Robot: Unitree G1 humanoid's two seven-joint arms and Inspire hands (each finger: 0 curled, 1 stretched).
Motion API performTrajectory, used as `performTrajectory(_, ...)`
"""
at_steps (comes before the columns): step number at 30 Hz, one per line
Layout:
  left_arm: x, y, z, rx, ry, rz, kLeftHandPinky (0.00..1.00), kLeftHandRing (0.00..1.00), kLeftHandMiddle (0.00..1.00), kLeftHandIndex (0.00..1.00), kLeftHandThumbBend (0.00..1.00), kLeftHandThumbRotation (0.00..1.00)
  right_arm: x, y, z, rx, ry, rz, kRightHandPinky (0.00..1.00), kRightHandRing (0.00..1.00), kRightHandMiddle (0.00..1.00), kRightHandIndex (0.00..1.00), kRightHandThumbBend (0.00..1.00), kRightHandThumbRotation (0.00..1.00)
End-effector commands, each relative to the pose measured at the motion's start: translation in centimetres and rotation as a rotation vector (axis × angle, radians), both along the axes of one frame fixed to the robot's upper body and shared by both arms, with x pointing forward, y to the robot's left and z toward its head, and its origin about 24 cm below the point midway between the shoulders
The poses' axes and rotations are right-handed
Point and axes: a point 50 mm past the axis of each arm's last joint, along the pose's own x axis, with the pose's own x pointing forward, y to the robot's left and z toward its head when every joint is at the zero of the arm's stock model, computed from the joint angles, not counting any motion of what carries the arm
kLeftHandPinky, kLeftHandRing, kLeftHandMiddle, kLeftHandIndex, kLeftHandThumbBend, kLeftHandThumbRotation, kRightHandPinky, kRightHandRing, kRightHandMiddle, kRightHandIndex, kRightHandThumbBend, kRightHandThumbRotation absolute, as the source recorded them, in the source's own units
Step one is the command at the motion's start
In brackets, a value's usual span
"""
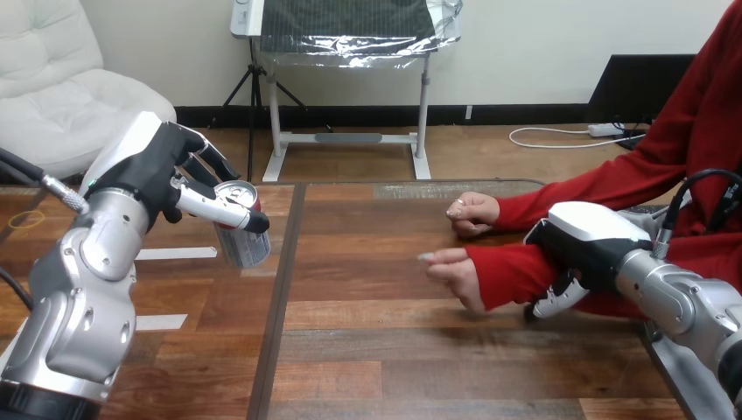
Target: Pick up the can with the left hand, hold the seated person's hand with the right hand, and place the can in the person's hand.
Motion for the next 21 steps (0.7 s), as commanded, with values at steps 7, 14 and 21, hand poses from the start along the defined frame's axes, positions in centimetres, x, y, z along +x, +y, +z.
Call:
performTrajectory(7, 0.13, -0.39, 3.04, 0.011, -0.127, -0.027, 0.24, 0.33, 0.40, 0.42, 0.77, 0.00, 0.88, 0.75, 1.53, 0.072, -0.102, 0.004, 0.29, 0.33, 0.37, 0.35, 0.65, 0.13)
performTrajectory(14, 0.13, -0.44, 3.04, 0.014, -0.128, -0.029, 0.25, 0.34, 0.40, 0.42, 0.77, 0.00, 0.87, 0.78, 1.81, 0.090, -0.126, 0.017, 0.27, 0.30, 0.34, 0.32, 0.64, 0.16)
performTrajectory(21, 0.18, -0.51, 3.01, 0.013, -0.133, -0.033, 0.25, 0.34, 0.40, 0.42, 0.78, 0.00, 0.96, 0.76, 2.06, 0.102, -0.142, 0.014, 0.24, 0.27, 0.32, 0.30, 0.63, 0.18)
